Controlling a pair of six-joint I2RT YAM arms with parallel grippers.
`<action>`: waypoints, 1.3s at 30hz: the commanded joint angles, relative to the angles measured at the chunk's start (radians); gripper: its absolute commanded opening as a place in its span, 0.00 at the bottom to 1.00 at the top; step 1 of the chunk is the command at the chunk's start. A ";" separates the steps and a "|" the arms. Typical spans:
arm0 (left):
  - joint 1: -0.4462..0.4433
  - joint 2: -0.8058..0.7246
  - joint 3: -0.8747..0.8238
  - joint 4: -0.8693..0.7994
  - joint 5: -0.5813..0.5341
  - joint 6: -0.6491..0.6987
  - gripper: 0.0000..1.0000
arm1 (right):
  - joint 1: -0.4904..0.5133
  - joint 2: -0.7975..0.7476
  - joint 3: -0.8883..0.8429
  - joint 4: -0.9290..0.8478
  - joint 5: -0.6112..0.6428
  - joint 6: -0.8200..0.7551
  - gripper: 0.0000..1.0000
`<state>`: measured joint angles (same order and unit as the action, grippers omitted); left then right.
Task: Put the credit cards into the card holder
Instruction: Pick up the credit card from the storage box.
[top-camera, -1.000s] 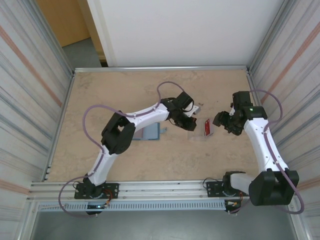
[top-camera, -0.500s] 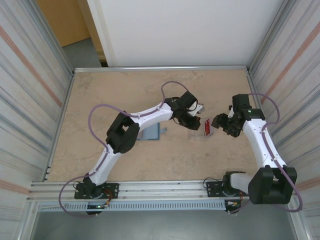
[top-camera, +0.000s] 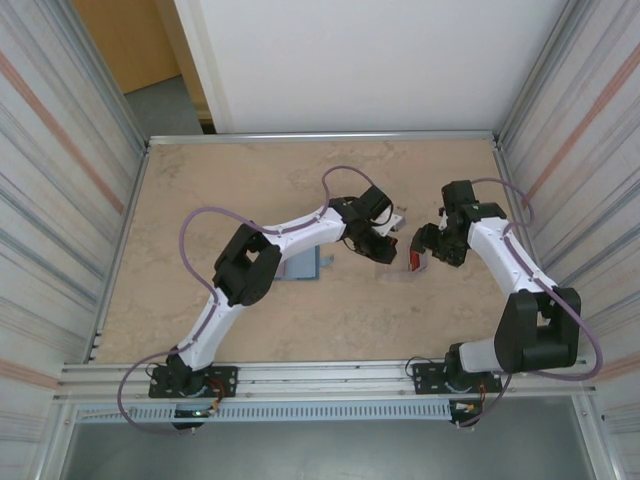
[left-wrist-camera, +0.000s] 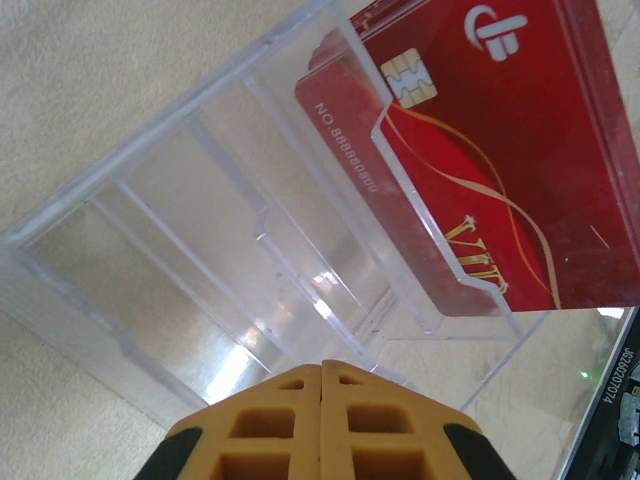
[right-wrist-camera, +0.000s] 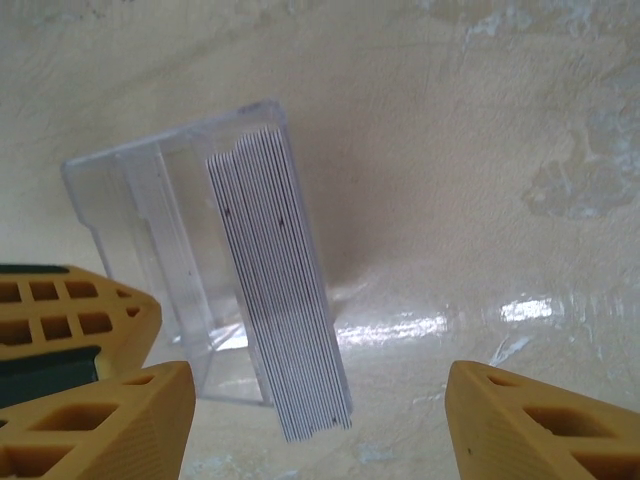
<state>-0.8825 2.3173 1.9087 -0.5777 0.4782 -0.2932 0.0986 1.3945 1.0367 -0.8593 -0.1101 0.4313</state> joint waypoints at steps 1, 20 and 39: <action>0.000 0.014 -0.004 -0.013 0.013 0.001 0.00 | 0.017 0.043 0.056 -0.008 0.057 -0.034 0.65; 0.007 0.056 -0.051 -0.035 -0.024 -0.016 0.00 | 0.099 0.188 0.097 -0.061 0.174 -0.051 0.64; 0.033 0.055 -0.097 -0.044 -0.025 -0.024 0.00 | 0.092 0.162 0.140 -0.149 0.237 -0.080 0.65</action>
<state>-0.8593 2.3177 1.8648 -0.5217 0.5316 -0.3153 0.1959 1.5723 1.1507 -0.9604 0.0921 0.3794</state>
